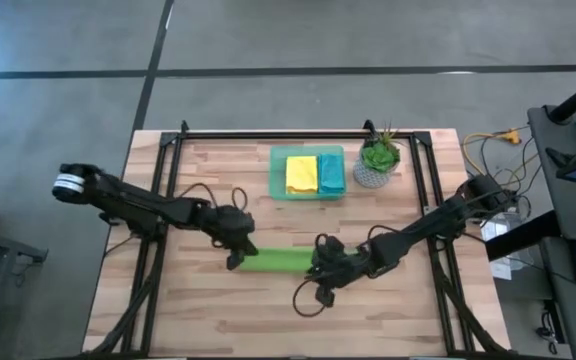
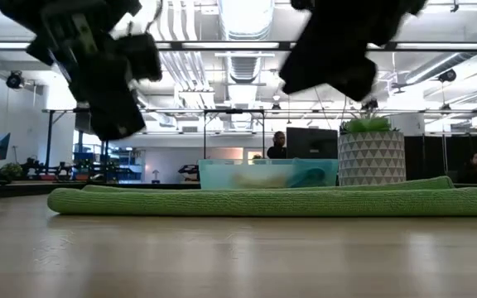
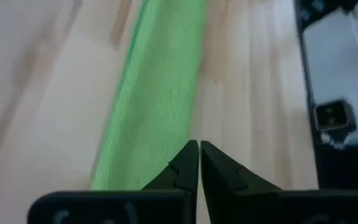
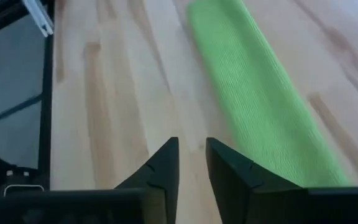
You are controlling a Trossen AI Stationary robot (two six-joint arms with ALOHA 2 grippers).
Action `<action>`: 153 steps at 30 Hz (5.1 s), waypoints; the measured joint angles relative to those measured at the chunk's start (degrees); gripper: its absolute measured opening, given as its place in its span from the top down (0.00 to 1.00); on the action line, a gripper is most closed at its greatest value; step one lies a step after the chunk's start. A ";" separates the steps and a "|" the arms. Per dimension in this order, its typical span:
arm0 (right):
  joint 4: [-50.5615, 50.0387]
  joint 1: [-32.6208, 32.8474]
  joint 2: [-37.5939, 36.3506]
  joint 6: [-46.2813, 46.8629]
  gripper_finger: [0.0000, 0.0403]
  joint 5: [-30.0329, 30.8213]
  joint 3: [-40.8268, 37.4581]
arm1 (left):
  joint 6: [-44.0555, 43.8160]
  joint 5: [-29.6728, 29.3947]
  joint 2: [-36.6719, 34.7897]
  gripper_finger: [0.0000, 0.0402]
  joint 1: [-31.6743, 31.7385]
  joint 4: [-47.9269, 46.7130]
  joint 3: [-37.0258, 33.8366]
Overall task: Fold microfiber towels
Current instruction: Fold the green microfiber cloth
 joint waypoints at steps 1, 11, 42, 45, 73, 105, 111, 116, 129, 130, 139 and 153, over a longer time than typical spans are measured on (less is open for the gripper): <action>-0.20 -0.42 0.72 -1.57 0.80 0.01 1.16 | 0.26 -0.70 -1.94 1.00 0.01 -0.33 -0.25; -5.56 -7.22 4.93 -6.35 0.50 -5.37 7.56 | 1.37 -5.21 -13.87 1.00 0.32 -1.84 -2.95; -22.30 -9.37 20.44 -16.60 0.19 -15.89 18.98 | -7.61 -3.41 -15.93 1.00 -0.71 8.72 -11.72; -22.31 -9.59 19.58 -16.53 0.19 -15.85 18.98 | -7.61 -3.37 -16.08 1.00 -0.95 8.93 -11.88; -23.46 -12.06 19.11 -20.10 0.19 -16.34 18.52 | -7.66 -2.99 -16.05 1.00 -0.99 9.01 -12.57; -23.84 -11.79 23.07 -19.89 0.60 -11.39 18.39 | -9.10 -2.95 -15.96 1.00 -1.25 10.44 -12.64; -24.21 -11.72 22.94 -19.87 0.77 -11.23 18.35 | -9.14 -2.95 -15.96 1.00 -1.25 10.38 -12.66; -26.25 -11.18 23.07 -21.77 0.89 -9.59 20.46 | -9.19 -2.95 -15.96 1.00 -1.25 10.36 -12.66; -33.24 -10.33 23.59 -26.58 0.97 -6.15 29.03 | -9.25 -2.95 -15.96 1.00 -1.27 12.48 -12.73; -33.86 -10.00 23.59 -27.00 0.97 -4.49 29.90 | -9.26 -2.95 -15.96 1.00 -1.25 12.78 -12.73; -35.58 -5.92 22.66 -38.58 0.98 7.24 38.36 | -10.57 -2.93 -16.04 1.00 -1.27 16.80 -12.73; -35.41 -4.39 19.48 -50.80 0.98 23.51 51.14 | -10.44 -3.59 -23.93 1.00 -0.67 31.41 -12.24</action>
